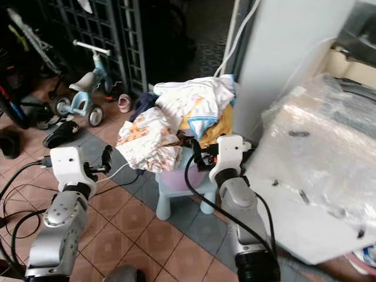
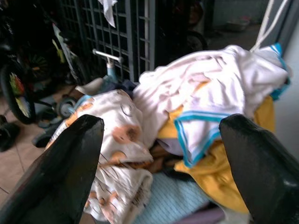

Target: Clothes washing

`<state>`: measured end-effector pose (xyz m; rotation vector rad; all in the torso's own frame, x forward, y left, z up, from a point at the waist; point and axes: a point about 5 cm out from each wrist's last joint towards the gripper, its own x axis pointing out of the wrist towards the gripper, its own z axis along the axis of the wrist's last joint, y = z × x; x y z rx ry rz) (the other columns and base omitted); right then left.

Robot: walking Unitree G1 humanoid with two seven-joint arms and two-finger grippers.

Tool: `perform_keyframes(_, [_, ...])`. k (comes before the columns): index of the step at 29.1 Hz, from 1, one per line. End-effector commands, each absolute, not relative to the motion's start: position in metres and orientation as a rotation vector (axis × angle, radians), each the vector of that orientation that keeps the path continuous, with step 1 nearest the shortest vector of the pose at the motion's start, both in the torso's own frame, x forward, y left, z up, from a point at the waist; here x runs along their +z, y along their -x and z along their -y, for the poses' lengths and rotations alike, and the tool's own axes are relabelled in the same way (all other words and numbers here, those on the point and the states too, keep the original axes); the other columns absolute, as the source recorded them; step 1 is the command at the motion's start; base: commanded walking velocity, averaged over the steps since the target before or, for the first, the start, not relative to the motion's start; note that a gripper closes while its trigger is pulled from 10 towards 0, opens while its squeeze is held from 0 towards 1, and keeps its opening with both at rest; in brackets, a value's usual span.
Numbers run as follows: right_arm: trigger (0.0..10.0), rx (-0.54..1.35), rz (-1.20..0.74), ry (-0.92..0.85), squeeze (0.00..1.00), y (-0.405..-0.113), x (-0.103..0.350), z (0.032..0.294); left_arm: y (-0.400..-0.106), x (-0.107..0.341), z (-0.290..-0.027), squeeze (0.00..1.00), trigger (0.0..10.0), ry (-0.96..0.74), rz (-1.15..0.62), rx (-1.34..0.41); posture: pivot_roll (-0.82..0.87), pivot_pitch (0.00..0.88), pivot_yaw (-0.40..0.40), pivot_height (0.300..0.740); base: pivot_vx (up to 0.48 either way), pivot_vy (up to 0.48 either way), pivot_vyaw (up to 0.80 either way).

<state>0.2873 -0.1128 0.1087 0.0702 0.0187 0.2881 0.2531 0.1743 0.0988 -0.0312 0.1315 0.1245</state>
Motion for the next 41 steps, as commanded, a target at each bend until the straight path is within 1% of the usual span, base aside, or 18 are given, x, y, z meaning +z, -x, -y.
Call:
perform_keyframes(1, [10.0, 0.248, -0.016, -0.058, 0.00, -0.288, 0.110, 0.125, -0.256, 0.103, -0.165, 0.00, 10.0, 0.044, -0.116, 0.096, -0.01, 0.000, -0.015, 0.740, 0.480, 0.000, 0.00])
perform_keyframes(17, [10.0, 0.214, -0.019, -0.063, 0.00, -0.289, 0.109, 0.129, -0.258, 0.102, -0.163, 0.00, 10.0, 0.030, -0.131, 0.085, -0.02, 0.000, -0.012, 0.740, 0.476, 0.000, 0.00])
perform_keyframes(21, [10.0, 0.219, -0.037, -0.023, 0.00, -0.294, 0.109, 0.127, -0.257, 0.103, -0.165, 0.00, 10.0, 0.031, -0.123, 0.113, -0.01, 0.000, -0.015, 0.740, 0.000, 0.000, 0.00])
perform_keyframes(25, [10.0, 0.231, -0.036, 0.011, 0.00, -0.306, 0.112, 0.122, -0.257, 0.103, -0.165, 0.00, 10.0, 0.035, -0.122, 0.117, 0.00, 0.000, -0.019, 0.740, 0.000, 0.000, 0.00])
perform_keyframes(26, [0.0, 0.237, -0.033, -0.005, 0.00, -0.312, 0.114, 0.119, -0.257, 0.104, -0.165, 0.00, 10.0, 0.035, -0.122, 0.117, 0.01, 0.000, -0.020, 0.740, 0.000, 0.000, 0.00])
perform_keyframes(28, [0.0, 0.262, -0.027, -0.014, 0.00, -0.323, 0.119, 0.113, -0.257, 0.104, -0.165, 0.00, 10.0, 0.033, -0.121, 0.121, 0.01, 0.000, -0.022, 0.740, 0.000, 0.000, 0.00])
perform_keyframes(34, [0.0, 0.320, -0.046, 0.053, 0.00, -0.347, 0.129, 0.098, -0.256, 0.108, -0.164, 0.00, 10.0, 0.028, -0.118, 0.131, 0.04, 0.000, -0.034, 0.740, 0.000, 0.000, 0.00])
perform_keyframes(35, [0.0, 0.314, -0.089, 0.064, 0.00, -0.353, 0.126, 0.097, -0.254, 0.110, -0.165, 0.00, 10.0, 0.001, -0.104, 0.134, 0.06, 0.000, -0.042, 0.740, 0.000, 0.000, 0.00])
perform_keyframes(36, [0.0, 0.314, -0.089, 0.064, 0.00, -0.353, 0.126, 0.097, -0.254, 0.110, -0.165, 0.00, 10.0, 0.001, -0.104, 0.134, 0.06, 0.000, -0.042, 0.740, 0.000, 0.000, 0.00])
perform_keyframes(38, [0.0, 0.278, -0.164, 0.060, 0.00, -0.359, 0.118, 0.100, -0.251, 0.111, -0.167, 0.00, 10.0, -0.013, -0.099, 0.137, 0.07, 0.000, -0.049, 0.740, 0.000, 0.000, 0.00])
perform_keyframes(41, [0.0, 0.175, -0.254, 0.130, 0.00, -0.365, 0.105, 0.115, -0.245, 0.110, -0.172, 0.00, 10.0, -0.016, -0.107, 0.158, 0.09, 0.000, -0.064, 0.740, 0.000, 0.000, 0.00])
